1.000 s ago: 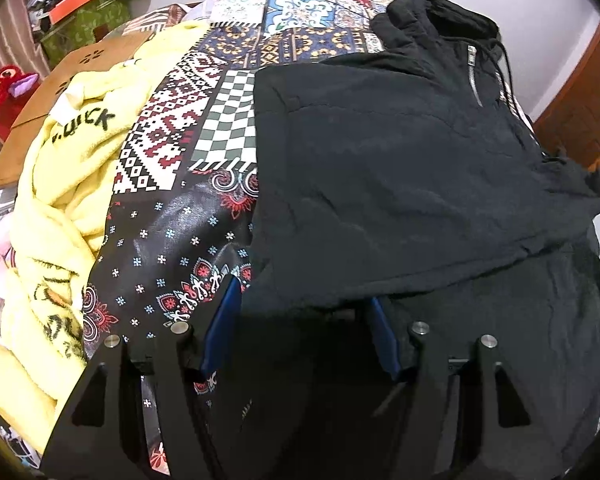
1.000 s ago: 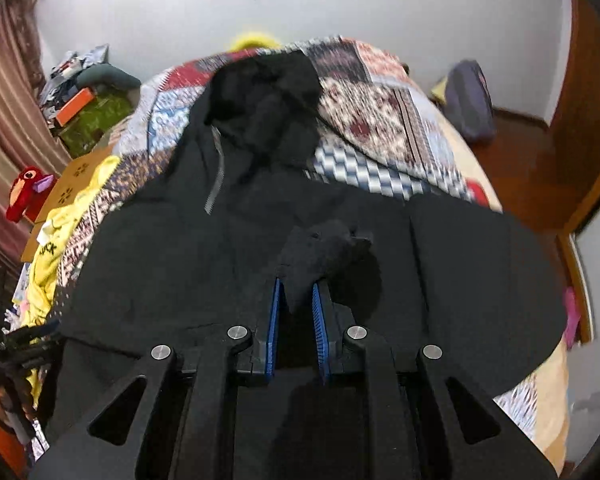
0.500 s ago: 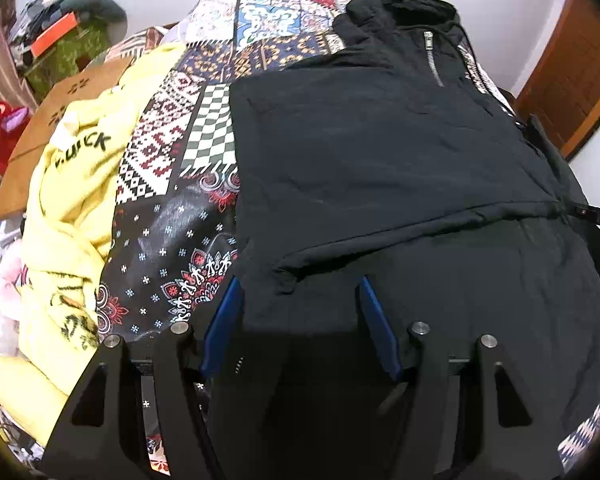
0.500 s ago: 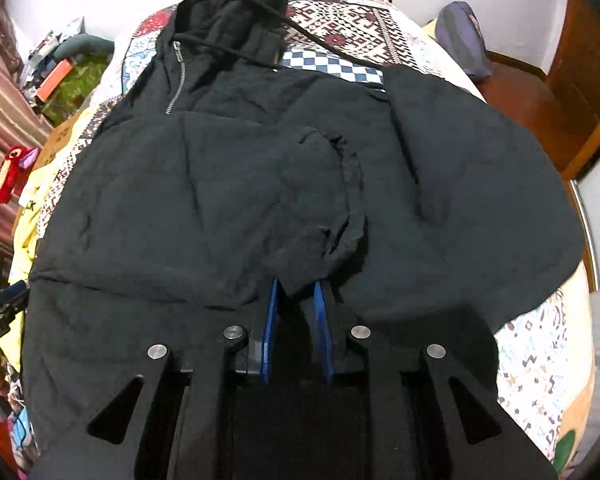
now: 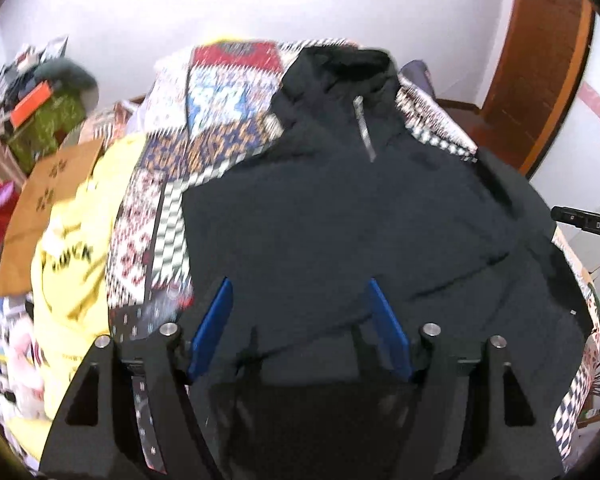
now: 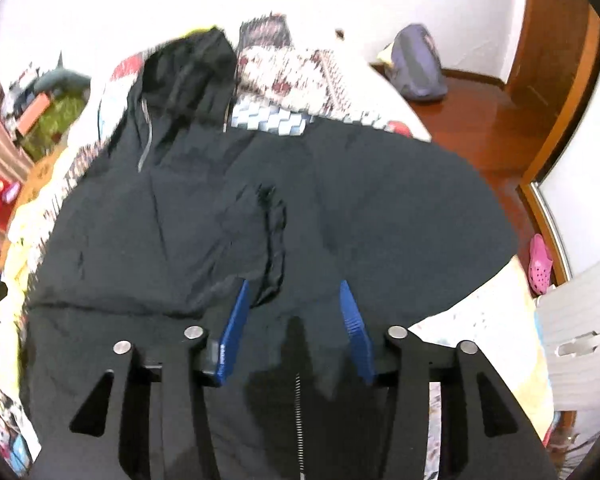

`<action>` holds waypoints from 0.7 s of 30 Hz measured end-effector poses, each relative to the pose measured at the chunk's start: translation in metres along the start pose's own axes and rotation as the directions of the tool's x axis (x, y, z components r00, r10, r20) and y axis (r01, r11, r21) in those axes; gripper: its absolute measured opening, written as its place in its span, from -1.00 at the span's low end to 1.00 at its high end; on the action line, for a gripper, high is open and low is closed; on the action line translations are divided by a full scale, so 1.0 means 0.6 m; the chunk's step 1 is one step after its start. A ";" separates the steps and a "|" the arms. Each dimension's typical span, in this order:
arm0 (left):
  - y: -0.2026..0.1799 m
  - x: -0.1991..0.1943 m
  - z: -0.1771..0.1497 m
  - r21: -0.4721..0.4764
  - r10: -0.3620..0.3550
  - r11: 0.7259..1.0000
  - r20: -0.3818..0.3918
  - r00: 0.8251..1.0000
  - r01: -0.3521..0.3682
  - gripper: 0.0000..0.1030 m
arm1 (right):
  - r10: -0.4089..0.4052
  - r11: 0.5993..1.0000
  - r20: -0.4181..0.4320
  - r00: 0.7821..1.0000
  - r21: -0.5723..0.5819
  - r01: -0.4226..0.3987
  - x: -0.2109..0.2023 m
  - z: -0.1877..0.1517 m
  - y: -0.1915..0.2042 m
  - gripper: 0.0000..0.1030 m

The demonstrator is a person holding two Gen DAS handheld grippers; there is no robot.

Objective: Fold large clothes

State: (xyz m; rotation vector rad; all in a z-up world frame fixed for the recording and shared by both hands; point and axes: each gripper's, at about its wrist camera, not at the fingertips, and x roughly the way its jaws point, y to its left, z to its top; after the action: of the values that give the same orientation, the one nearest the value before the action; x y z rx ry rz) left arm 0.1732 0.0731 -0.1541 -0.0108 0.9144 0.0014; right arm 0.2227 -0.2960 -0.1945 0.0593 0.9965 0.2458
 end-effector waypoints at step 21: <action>-0.123 0.087 0.107 0.050 -0.085 0.995 0.020 0.996 0.084 0.70 | -0.016 0.877 -0.010 1.000 0.481 0.019 0.057 -0.002 -0.270 0.23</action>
State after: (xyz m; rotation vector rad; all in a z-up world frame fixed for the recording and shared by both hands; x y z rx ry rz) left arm 0.2565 -0.0001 -0.1554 -0.0040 0.8910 -0.0997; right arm 0.2684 -0.4451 -0.2496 0.5062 1.0449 -0.0258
